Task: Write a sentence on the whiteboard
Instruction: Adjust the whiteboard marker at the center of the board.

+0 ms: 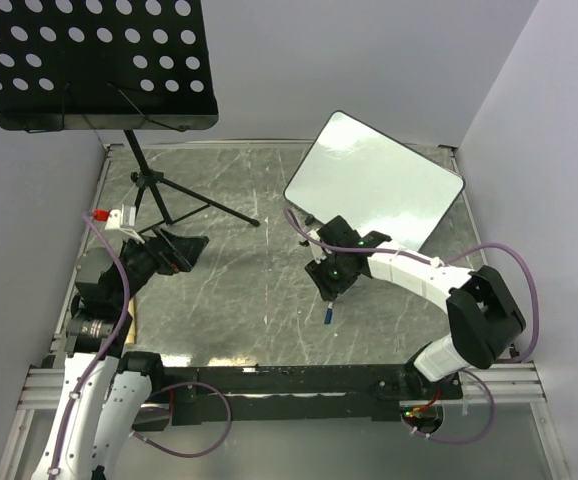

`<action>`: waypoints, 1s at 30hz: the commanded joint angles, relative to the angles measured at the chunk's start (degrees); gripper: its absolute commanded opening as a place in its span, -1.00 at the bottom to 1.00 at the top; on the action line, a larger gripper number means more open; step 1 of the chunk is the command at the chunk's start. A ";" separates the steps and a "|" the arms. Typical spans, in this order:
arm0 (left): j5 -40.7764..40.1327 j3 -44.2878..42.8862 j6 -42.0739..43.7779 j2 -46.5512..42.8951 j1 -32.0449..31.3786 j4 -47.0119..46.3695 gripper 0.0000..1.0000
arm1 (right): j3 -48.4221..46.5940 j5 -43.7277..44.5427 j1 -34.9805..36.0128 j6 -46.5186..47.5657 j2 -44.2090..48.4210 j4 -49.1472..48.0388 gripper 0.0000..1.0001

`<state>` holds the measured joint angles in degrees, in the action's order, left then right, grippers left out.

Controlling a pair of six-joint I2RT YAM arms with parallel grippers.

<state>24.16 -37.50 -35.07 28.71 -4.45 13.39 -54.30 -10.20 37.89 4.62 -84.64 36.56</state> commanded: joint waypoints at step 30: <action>15.02 8.49 -3.42 -3.13 0.23 -12.32 0.94 | -13.36 4.21 5.70 5.71 -17.13 3.61 -0.59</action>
<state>30.04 -30.96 -35.90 26.68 -4.43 8.78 -62.98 -10.00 39.83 1.93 -101.45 39.46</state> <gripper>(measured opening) 0.969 0.280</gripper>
